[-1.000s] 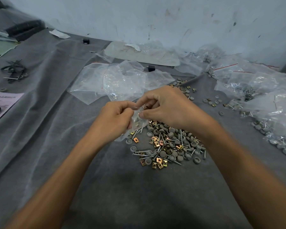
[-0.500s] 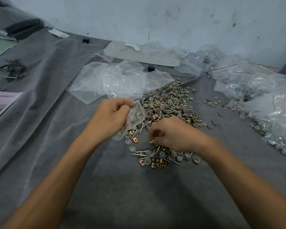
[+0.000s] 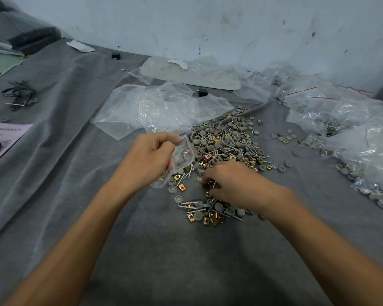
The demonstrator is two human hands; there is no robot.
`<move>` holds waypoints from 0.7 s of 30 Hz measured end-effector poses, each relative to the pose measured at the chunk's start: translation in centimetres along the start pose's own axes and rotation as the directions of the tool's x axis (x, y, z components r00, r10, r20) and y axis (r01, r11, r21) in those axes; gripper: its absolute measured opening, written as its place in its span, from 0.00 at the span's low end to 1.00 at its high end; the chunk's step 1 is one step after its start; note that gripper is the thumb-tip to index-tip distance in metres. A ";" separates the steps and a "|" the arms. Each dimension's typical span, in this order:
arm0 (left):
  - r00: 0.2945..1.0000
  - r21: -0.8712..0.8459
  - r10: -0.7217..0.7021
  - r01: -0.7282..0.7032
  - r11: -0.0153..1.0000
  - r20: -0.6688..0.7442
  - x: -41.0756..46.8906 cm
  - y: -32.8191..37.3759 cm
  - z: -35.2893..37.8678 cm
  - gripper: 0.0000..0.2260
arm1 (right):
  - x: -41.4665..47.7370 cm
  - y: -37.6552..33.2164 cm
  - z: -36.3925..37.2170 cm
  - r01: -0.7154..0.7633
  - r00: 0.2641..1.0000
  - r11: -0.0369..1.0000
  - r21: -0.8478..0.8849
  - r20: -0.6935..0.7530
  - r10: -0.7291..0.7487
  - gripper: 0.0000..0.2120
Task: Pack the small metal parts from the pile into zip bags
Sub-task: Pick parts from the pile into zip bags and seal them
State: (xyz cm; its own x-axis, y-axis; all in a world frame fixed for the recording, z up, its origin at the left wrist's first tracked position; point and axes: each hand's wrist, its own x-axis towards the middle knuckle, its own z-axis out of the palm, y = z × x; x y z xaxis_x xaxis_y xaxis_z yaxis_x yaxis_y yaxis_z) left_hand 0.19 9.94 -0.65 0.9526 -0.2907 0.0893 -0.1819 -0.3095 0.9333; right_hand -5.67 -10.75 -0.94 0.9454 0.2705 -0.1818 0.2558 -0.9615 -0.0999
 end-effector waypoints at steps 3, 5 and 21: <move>1.000 0.002 -0.003 0.003 1.000 0.000 -0.1 0.0 0.0 0.15 | -0.2 -0.3 0.4 0.002 0.999 1.000 -0.022 -0.052 -0.003 0.11; 1.000 0.008 0.001 -0.001 1.000 0.000 -0.1 0.0 0.0 0.15 | -0.3 -0.3 0.4 0.011 0.997 0.999 -0.033 -0.077 -0.013 0.11; 0.998 0.023 0.036 -0.037 0.999 0.050 -0.2 0.0 0.0 0.16 | -0.6 0.6 -2.9 -0.034 0.965 0.946 0.321 -0.234 0.114 0.05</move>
State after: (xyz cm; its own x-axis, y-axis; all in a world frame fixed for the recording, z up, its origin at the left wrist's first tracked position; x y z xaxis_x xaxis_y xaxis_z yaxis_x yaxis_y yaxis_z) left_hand -0.01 10.02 -0.64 0.9320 -0.3468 0.1054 -0.2229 -0.3192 0.9211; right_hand -5.52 -11.59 1.93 0.9892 0.1403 0.0425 0.1454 -0.9036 -0.4029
